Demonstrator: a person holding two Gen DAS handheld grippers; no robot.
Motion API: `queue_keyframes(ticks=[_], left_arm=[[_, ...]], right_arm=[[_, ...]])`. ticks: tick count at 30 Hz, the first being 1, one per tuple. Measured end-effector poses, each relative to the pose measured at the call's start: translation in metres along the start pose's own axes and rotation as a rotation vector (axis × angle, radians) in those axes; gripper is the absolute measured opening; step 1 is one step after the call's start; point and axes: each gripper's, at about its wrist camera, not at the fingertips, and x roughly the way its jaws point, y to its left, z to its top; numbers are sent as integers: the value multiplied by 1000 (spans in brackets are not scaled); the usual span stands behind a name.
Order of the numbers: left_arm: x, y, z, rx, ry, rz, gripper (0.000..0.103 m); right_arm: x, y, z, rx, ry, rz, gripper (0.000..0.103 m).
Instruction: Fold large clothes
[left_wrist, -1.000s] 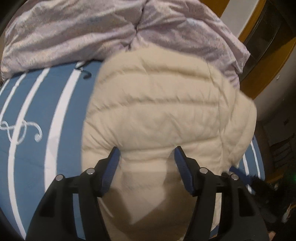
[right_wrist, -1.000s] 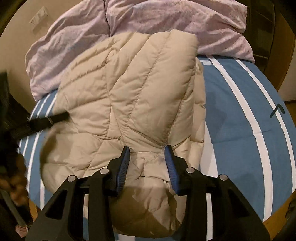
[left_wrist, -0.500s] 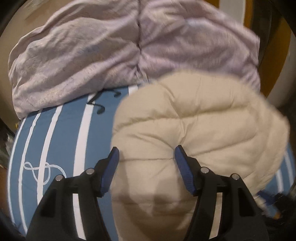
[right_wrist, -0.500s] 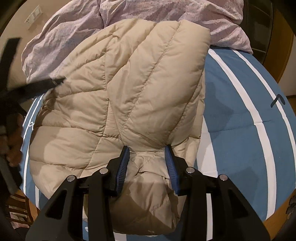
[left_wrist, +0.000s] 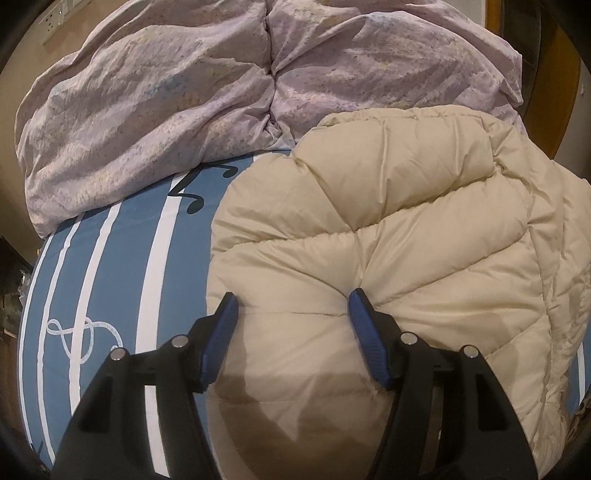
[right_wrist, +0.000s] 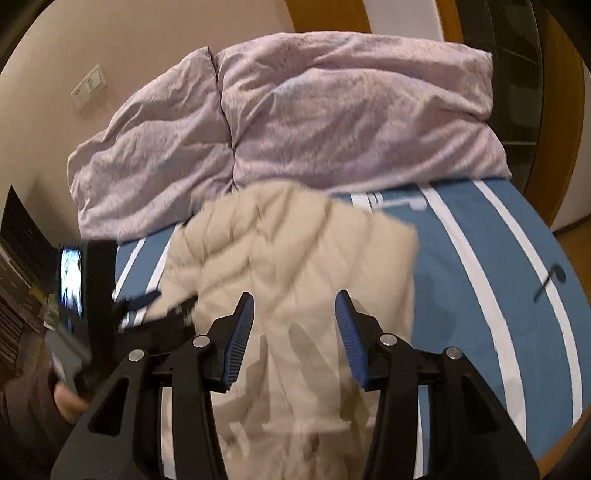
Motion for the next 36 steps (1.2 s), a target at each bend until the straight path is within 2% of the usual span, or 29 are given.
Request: queue_keyframes(ticks=[6,14,22,27,31,33,36], left_arm=[[0,2,-1,-25,3,-12,63],[2,7,-3,-61,4,-32,66],[-8,8,5,-84,-8,-34,66],[-21,5,22,-67,-84,7,66],[-8,5,29,-71,-70,35,67],[2,6,25,-76,-53,40,71],[9,3,17,-67,-74,54,74]], right_arm=[[34,-1,16,-5,3,-80,48],[65,-27,-8,20,56,-169,48],[78,-33,-24,7,59,-187,49],[83,-37,-25,22,58,-184,49],[86,-38,-26,24,53,-185,51],[88,-38,-27,24,45,-183,51],[88,-36,-29,17,27,-187,52]])
